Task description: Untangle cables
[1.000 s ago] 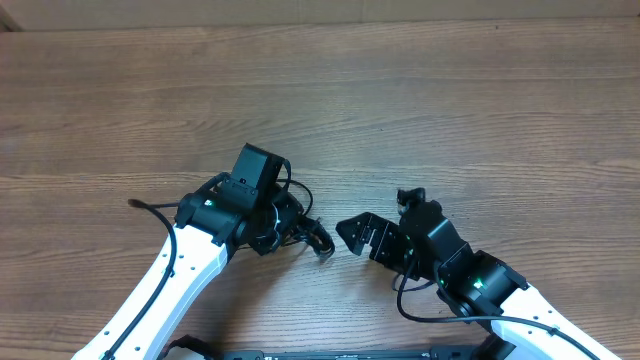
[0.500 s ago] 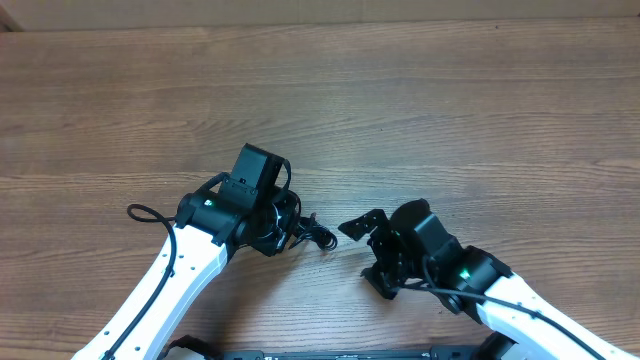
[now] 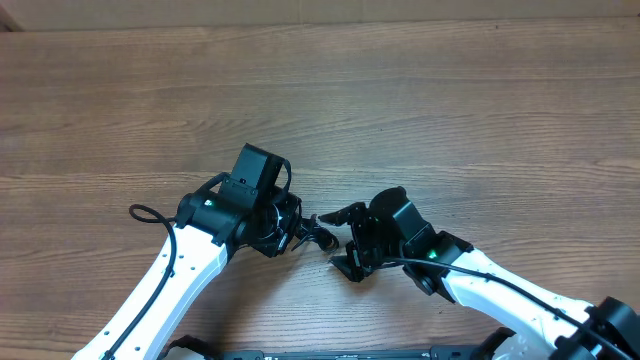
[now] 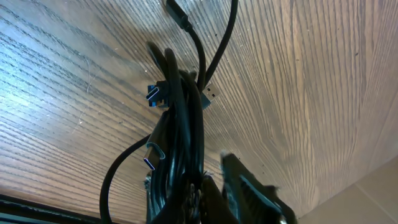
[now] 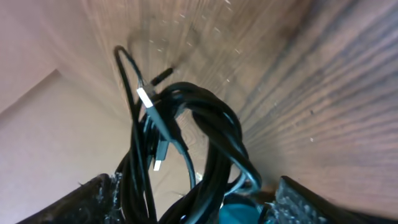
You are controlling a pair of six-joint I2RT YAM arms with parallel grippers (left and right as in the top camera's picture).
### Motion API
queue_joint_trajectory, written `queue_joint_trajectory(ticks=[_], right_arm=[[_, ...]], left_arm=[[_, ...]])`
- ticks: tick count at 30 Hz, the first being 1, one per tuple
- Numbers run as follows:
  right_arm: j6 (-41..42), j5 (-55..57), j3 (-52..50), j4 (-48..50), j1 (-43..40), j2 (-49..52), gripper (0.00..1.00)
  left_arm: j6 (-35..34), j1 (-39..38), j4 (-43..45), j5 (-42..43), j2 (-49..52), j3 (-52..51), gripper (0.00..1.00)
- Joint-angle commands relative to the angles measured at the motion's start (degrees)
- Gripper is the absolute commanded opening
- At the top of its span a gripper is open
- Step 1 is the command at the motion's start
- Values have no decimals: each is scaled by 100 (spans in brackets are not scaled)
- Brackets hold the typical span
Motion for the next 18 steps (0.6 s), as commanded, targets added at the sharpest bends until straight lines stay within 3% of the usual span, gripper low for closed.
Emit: queue_joint_trajectory(ticks=[1, 15, 17, 18], right_arm=[[321, -221, 114, 42, 17, 120, 71], [354, -212, 114, 299, 17, 146, 6], [280, -192, 114, 299, 17, 146, 4], [37, -173, 114, 299, 17, 146, 4]], left_arm=[[-142, 9, 24, 125, -9, 57, 4], [-118, 9, 22, 446, -9, 57, 4], [92, 9, 24, 444, -9, 57, 4], [450, 13, 24, 376, -9, 57, 11]])
